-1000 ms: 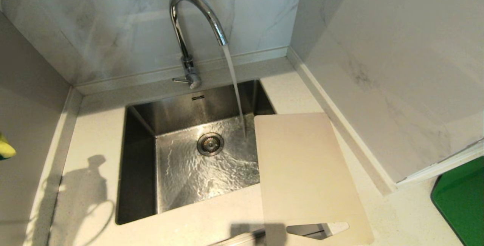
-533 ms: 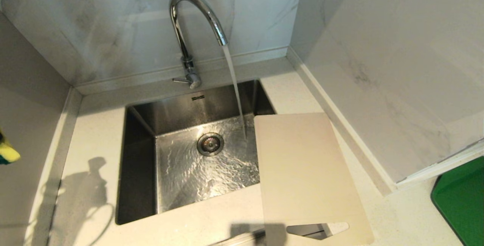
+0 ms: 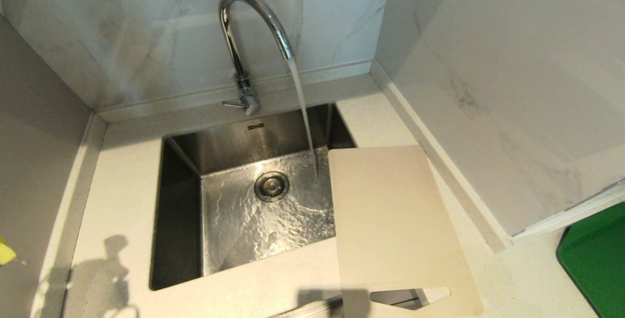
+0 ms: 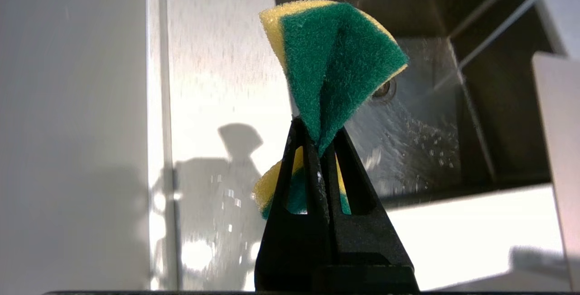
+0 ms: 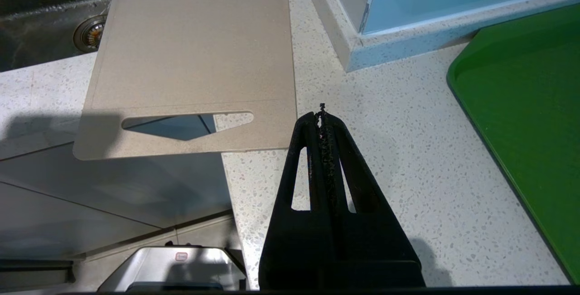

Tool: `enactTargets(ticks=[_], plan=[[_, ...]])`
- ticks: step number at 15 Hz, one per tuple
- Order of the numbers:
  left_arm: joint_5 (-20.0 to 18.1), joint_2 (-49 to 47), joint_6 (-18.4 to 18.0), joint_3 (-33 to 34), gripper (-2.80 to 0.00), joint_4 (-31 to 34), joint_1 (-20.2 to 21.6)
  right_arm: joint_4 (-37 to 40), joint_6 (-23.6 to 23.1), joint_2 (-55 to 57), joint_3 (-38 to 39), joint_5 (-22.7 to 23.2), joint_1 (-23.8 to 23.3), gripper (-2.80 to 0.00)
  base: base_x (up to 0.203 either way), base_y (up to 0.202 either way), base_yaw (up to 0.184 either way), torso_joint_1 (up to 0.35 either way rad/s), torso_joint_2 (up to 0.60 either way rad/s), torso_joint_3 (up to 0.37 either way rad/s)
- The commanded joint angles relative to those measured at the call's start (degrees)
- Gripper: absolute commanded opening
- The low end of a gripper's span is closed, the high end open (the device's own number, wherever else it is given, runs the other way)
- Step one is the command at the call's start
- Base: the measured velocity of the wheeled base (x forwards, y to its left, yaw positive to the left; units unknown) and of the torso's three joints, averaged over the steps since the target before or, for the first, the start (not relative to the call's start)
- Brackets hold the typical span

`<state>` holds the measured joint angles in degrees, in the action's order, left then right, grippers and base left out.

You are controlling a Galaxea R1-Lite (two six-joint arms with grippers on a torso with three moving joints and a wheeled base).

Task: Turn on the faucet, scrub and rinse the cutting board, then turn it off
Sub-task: Pick up the cutting board

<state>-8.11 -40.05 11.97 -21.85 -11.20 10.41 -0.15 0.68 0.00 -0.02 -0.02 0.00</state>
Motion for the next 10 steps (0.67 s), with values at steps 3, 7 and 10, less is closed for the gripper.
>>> enactTargets(ticks=[3, 7, 10], plan=[[-0.29, 6.83, -1.68, 8.47, -2.80, -0.06, -0.46, -0.02, 0.02, 0.00, 0.02, -0.04, 0.00, -2.80, 0.000, 0.000, 0.000, 0.000, 0.00, 0.000], [-0.14, 10.65, -3.89, 12.58, -2.80, 2.53, -8.87, -0.02, 0.02, 0.00, 0.02, -0.06, 0.00, -2.80, 0.000, 0.000, 0.000, 0.000, 0.00, 0.000], [0.11, 17.21, -4.04, 14.01, -2.80, 6.41, -9.73, -0.02, 0.02, 0.00, 0.02, -0.05, 0.00, -2.80, 0.000, 0.000, 0.000, 0.000, 0.00, 0.000]])
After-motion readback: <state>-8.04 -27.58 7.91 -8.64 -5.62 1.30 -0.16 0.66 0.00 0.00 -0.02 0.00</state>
